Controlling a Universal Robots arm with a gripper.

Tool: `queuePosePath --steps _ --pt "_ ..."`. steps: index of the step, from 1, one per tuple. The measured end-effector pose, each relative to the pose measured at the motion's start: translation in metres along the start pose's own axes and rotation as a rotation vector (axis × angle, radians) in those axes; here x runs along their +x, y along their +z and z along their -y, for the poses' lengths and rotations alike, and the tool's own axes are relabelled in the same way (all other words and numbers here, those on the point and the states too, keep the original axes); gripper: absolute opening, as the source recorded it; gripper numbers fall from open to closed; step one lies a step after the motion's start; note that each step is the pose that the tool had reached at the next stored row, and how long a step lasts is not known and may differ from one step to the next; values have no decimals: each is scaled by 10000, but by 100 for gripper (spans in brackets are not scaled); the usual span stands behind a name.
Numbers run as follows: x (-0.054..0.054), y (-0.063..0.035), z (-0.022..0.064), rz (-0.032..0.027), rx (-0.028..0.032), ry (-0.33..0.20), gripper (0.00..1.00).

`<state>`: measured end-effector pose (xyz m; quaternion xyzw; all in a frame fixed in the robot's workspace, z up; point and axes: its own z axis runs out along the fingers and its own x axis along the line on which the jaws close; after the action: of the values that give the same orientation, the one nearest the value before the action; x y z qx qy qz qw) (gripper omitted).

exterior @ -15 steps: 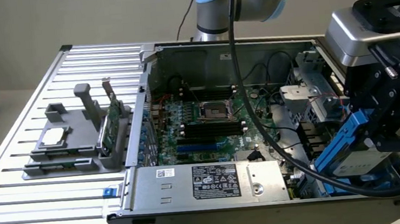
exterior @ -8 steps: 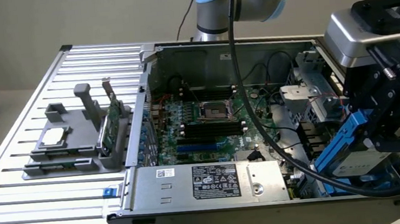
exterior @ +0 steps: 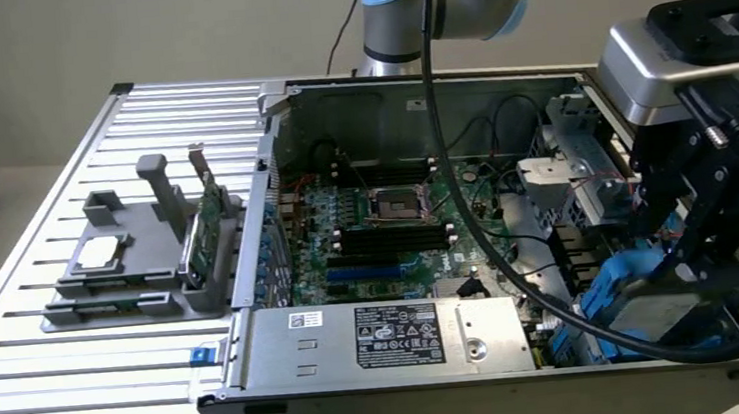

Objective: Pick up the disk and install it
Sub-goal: 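Insert the disk into the insertion slot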

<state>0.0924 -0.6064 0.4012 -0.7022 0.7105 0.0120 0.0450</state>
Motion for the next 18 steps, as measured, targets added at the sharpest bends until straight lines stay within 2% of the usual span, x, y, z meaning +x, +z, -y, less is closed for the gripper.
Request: queuePosePath --steps 1,2,3,4,11,13,14,16,17,18 --pt "-1 1 -1 -2 0 1 46" --pt "-1 2 0 -2 0 1 53" --pt "-2 4 -1 -1 1 1 53" --pt "-2 4 -1 -3 1 1 59" --pt "-4 5 0 -3 0 0 57" --pt "-3 5 -1 -3 0 1 44" --pt "-4 5 -1 -3 0 0 44" --pt "-4 5 -1 -2 0 0 32" --pt "-4 5 -1 -2 -1 0 32" --pt "-4 5 -1 -2 -1 1 26"
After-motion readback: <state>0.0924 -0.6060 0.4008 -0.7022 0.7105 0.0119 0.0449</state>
